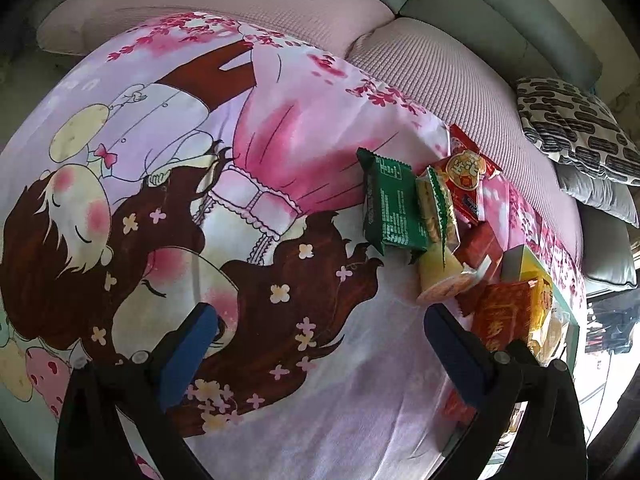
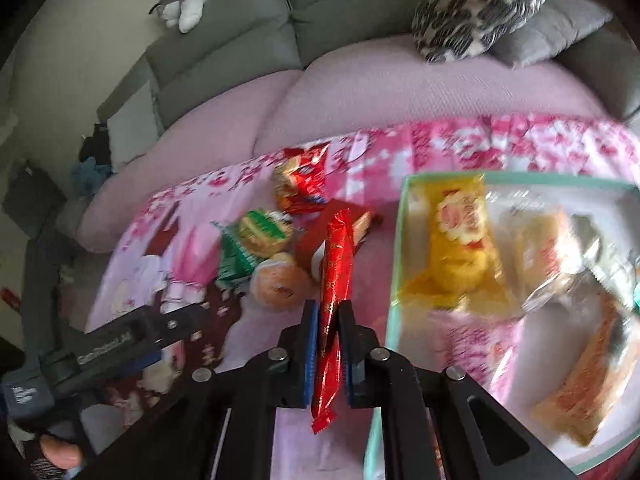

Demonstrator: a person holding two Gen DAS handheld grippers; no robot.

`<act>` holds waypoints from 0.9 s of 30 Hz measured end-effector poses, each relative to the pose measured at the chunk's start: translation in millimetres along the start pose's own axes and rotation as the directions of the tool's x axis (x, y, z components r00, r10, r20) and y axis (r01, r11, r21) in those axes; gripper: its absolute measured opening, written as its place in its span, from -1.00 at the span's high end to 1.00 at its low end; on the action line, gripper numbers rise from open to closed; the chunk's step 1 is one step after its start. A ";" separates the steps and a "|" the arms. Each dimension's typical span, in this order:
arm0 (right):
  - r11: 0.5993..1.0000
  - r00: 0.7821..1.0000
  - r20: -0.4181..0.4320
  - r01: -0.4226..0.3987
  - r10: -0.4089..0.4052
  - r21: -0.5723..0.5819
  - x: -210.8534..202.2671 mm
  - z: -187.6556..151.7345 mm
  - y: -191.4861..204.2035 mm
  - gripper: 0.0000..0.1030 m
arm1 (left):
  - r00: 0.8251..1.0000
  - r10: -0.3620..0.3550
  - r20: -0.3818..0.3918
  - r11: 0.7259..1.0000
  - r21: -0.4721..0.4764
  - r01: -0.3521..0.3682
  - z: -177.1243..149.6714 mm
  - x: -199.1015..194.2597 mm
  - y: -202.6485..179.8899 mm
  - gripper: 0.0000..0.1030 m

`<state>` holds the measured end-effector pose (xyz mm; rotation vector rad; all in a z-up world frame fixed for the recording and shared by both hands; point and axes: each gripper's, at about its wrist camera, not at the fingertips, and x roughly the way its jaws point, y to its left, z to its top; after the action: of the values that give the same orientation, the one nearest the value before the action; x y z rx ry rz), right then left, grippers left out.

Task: Organize snacks

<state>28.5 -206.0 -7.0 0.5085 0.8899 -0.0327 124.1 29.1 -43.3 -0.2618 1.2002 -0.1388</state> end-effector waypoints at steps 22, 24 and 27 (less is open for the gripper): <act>0.989 0.983 -0.144 0.099 -0.114 -0.105 32.7 -19.3 17.2 0.45 | 1.000 0.017 0.001 0.999 -0.028 -0.017 0.4 1.0 5.7 -1.00; 0.991 0.981 -0.165 0.091 -0.107 -0.100 37.8 -22.1 15.6 0.22 | 1.000 0.016 0.000 0.999 -0.027 -0.016 0.2 0.7 6.4 -1.00; 0.990 0.982 -0.159 0.082 -0.100 -0.117 41.9 -24.7 23.0 -0.07 | 1.000 0.014 0.001 1.000 -0.027 -0.014 0.0 -0.2 6.6 -1.00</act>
<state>42.5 -167.4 -41.7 0.3707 1.0708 -0.0256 123.8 35.5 -44.9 -0.2767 1.2027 -0.1104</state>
